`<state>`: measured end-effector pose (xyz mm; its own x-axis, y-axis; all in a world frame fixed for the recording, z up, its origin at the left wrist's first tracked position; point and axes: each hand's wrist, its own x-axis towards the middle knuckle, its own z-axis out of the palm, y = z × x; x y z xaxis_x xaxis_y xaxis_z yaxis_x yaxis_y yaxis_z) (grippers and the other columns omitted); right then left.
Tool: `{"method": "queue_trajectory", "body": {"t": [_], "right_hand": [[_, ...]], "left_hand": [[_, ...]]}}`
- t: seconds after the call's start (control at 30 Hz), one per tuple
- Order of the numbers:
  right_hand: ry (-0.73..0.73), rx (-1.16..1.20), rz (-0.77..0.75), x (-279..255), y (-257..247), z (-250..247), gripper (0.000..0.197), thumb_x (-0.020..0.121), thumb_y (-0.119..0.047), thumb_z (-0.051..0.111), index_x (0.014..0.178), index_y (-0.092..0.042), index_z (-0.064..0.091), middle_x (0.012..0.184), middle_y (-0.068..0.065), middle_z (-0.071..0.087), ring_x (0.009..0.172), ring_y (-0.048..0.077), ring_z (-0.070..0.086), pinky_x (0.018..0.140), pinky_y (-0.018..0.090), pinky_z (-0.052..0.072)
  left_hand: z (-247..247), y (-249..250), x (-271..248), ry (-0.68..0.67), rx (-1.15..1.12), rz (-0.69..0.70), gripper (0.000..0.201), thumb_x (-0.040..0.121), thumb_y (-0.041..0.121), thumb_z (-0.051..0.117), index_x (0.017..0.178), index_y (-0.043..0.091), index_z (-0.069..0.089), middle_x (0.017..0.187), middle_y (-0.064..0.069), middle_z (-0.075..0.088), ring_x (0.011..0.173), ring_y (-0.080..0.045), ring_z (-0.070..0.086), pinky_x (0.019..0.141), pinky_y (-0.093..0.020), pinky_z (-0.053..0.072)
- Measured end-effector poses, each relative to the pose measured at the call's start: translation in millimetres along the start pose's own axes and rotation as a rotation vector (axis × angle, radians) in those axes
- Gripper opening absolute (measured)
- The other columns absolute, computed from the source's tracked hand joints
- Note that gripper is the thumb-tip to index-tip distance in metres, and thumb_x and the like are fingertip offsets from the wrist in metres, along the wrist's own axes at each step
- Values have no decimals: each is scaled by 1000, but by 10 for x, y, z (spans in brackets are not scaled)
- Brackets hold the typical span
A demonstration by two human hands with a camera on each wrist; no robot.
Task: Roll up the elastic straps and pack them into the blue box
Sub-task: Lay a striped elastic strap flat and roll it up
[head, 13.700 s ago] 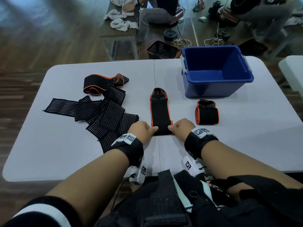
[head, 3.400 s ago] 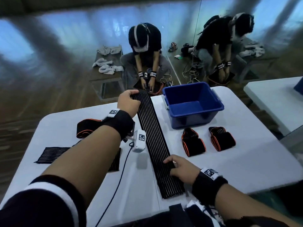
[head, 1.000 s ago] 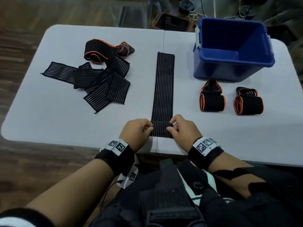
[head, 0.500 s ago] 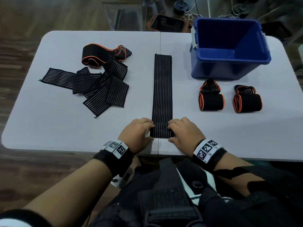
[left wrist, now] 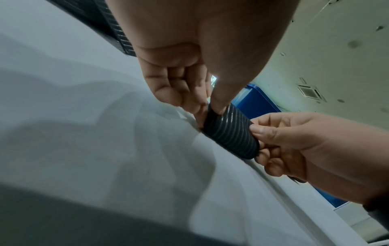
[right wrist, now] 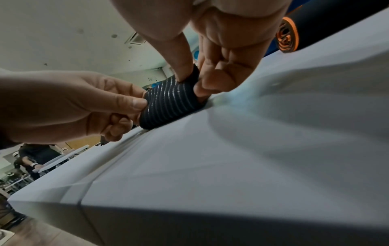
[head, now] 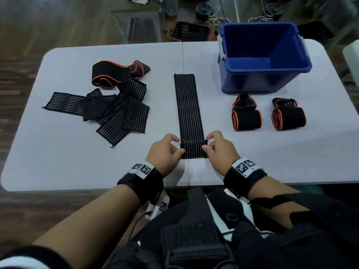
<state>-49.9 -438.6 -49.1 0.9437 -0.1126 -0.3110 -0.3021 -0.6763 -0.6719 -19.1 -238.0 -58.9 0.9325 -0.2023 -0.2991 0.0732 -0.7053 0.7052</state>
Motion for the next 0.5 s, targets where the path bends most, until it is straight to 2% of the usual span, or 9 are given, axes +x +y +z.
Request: {"method": "queue_trajectory", "body": {"t": [0.1, 0.17, 0.27, 0.33, 0.4, 0.5], "right_hand": [[5, -50, -9, -10, -22, 4, 17, 98, -23, 54, 113, -19, 48, 70, 2, 64, 70, 17, 62, 68, 35, 51], [10, -81, -16, -7, -30, 2, 16, 98, -23, 54, 112, -19, 50, 73, 2, 64, 73, 20, 62, 71, 37, 52], [0, -178, -27, 29, -16, -10, 22, 95, -28, 59, 114, -18, 58, 99, 3, 61, 92, 22, 59, 83, 36, 50], [-30, -244, -21, 51, 8, -22, 30, 94, -33, 60, 120, -17, 61, 113, 6, 56, 104, 24, 56, 92, 37, 48], [-57, -271, -34, 34, 25, -27, 39, 94, -34, 60, 129, -17, 57, 117, 5, 57, 110, 25, 54, 96, 38, 46], [-60, -269, -81, -40, 45, -20, 48, 91, -35, 63, 134, -18, 50, 118, 3, 58, 113, 23, 54, 98, 37, 45]], "left_hand": [[15, 19, 27, -3, 17, 16, 20, 90, 31, 68, 106, 28, 55, 68, 6, 73, 76, -7, 67, 74, -31, 52], [23, 30, 29, -12, 26, 39, 19, 91, 30, 67, 104, 30, 53, 66, 5, 73, 72, -7, 66, 71, -30, 52], [34, 20, 22, -32, 71, 79, 16, 93, 28, 65, 105, 30, 55, 66, 4, 71, 69, -6, 65, 70, -30, 52], [32, 3, 22, -50, 106, 99, 16, 95, 28, 63, 110, 28, 59, 69, 4, 70, 71, -6, 65, 74, -31, 52], [32, -11, 28, -66, 144, 126, 21, 97, 29, 60, 117, 25, 62, 75, 6, 71, 76, -9, 66, 79, -32, 52], [21, -31, 44, -68, 204, 181, 28, 98, 23, 53, 125, 22, 63, 97, 3, 73, 91, -17, 67, 86, -31, 51]]}}
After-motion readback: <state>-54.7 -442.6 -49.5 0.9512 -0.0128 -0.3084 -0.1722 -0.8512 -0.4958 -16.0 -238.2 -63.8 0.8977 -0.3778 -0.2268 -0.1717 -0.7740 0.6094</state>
